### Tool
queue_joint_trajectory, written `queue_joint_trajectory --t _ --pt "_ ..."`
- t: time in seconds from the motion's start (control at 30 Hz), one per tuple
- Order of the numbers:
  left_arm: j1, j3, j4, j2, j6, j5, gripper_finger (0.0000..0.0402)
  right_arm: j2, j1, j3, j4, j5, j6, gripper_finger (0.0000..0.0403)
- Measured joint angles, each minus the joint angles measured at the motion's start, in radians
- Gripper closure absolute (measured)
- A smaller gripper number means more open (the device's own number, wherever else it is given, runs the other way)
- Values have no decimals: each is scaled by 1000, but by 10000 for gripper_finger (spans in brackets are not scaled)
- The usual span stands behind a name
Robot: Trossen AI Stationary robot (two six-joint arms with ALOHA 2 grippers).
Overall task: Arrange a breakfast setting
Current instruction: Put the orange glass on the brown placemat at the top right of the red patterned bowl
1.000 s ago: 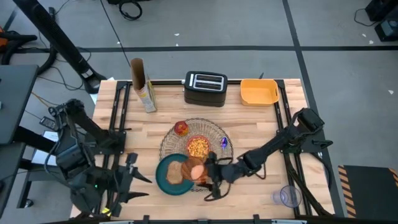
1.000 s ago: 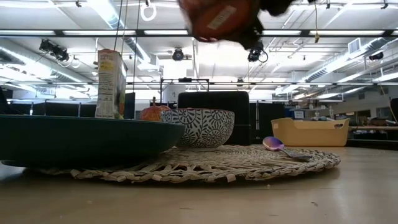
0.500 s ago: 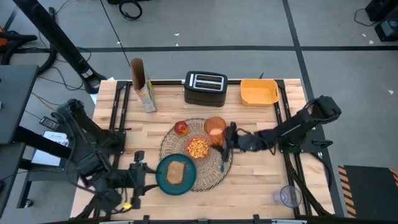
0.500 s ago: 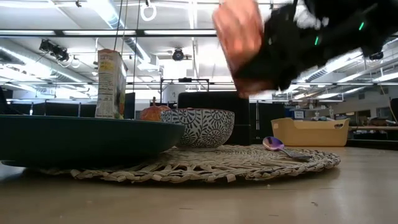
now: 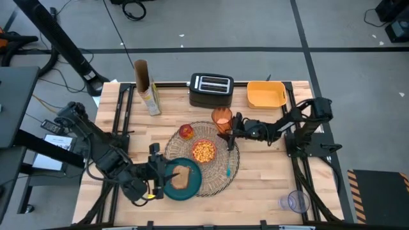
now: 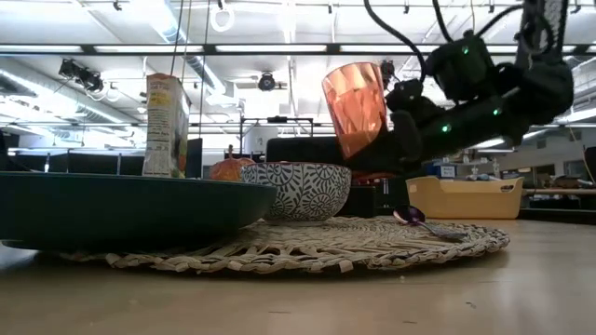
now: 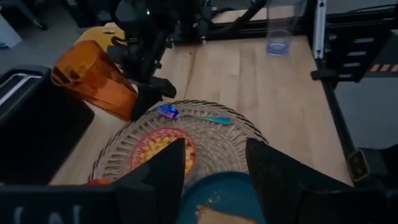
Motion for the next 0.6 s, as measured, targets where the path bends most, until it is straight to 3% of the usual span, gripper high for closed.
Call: queue_joint_trajectory --t 0.3,0.6 --pt "30 0 2 9 30 -2 224 200 -105 34 220 -222 -11 85" --pt "35 0 -12 8 25 -5 224 296 -158 79 272 -339 -18 85"
